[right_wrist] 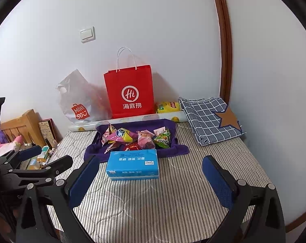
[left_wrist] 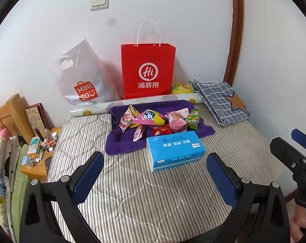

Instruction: Organize snacks

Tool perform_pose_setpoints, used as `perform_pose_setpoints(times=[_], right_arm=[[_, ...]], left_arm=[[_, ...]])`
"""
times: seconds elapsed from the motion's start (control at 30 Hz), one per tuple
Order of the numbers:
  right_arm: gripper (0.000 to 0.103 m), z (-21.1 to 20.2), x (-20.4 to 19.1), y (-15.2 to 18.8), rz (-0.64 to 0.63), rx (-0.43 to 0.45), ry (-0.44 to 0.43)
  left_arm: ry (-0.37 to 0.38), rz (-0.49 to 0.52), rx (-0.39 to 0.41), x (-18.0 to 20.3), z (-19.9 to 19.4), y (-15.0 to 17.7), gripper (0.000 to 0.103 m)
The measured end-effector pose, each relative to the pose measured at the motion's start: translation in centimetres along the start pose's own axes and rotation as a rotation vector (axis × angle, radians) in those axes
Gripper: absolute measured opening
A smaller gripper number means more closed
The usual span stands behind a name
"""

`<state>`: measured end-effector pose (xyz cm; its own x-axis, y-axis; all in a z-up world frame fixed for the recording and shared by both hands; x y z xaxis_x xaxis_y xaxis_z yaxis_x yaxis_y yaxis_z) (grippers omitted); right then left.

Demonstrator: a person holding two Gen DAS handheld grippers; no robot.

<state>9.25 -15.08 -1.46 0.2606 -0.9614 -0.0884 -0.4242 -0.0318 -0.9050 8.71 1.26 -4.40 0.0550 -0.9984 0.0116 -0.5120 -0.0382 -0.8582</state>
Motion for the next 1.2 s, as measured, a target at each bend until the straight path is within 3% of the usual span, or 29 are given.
perform_pose_setpoints(times=[1.2], right_arm=[[0.103,-0.92,-0.17,-0.6,-0.001,0.029,-0.001]], left_arm=[[0.003,-0.002,0.023,-0.3,-0.7,-0.94,0.1]])
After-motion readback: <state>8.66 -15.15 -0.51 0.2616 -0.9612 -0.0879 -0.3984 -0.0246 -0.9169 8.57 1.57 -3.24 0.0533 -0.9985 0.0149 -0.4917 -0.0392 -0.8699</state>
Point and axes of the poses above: each gripper's, at about its wrist camera, not at the fingertips, and z roughly the way its jaws point, x to its right, y to its underside, the point moved 9 cm from there along z, roughly the way its jaws point, and after that the axes turned 7 degrees about x, right-handed, at the moved point
